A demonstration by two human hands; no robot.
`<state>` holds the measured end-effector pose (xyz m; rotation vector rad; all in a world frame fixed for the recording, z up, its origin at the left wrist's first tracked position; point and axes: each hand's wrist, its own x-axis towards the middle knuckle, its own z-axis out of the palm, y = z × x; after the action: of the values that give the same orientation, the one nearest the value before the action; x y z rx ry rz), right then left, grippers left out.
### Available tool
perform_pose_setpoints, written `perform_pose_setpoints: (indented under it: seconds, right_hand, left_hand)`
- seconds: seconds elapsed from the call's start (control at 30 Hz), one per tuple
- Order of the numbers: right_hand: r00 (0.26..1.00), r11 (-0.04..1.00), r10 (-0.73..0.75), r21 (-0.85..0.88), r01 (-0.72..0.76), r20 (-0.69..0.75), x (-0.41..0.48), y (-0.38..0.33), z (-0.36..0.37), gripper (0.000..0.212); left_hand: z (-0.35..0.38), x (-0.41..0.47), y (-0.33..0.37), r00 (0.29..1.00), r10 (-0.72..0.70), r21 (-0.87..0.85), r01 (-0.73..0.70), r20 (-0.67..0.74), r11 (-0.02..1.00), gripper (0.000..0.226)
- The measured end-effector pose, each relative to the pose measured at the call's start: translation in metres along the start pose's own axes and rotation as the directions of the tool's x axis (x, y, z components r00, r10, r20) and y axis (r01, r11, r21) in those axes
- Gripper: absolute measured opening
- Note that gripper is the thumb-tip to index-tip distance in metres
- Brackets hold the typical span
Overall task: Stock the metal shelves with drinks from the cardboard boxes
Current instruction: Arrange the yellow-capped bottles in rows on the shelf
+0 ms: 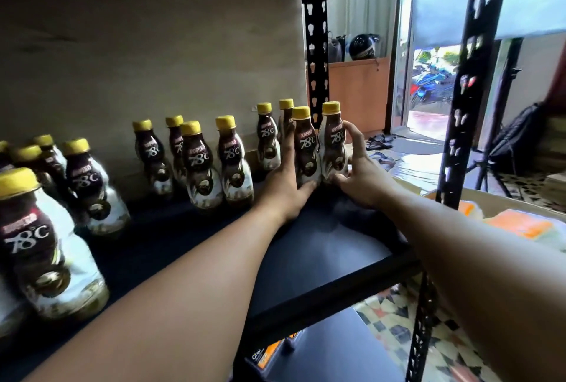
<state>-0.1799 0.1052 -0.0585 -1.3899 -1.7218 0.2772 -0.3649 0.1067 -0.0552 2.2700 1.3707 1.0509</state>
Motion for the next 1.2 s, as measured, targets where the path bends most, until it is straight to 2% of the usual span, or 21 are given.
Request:
perform_pose_setpoints:
  seconds: [0.17,0.53,0.87,1.0,1.2]
  right_hand:
    - [1.0,1.0,0.002,-0.014,-0.002,0.002,0.015,0.015,0.005,0.104]
    - [1.0,0.992,-0.022,0.122,0.023,-0.012,0.013,0.025,0.006,0.112]
    - [0.999,0.998,-0.026,0.064,0.028,-0.041,0.017,0.027,0.009,0.114]
    - [0.999,1.0,0.003,0.017,-0.002,-0.053,0.015,0.024,0.007,0.113]
    - [0.998,0.999,0.012,0.038,-0.01,-0.055,0.016,0.026,0.008,0.111]
  left_hand:
    - [0.005,0.013,-0.008,1.0,0.002,-0.012,-0.003,-0.013,1.0,0.107]
    - [0.006,0.011,-0.014,0.999,-0.002,-0.116,-0.003,-0.035,0.993,0.107]
    - [0.008,0.012,-0.013,0.997,-0.02,-0.027,0.018,-0.081,0.999,0.108]
    - [0.008,0.013,-0.013,0.998,-0.023,0.001,0.023,-0.057,1.0,0.109]
    - [0.007,0.012,-0.014,0.999,-0.001,0.022,0.002,-0.045,1.0,0.108]
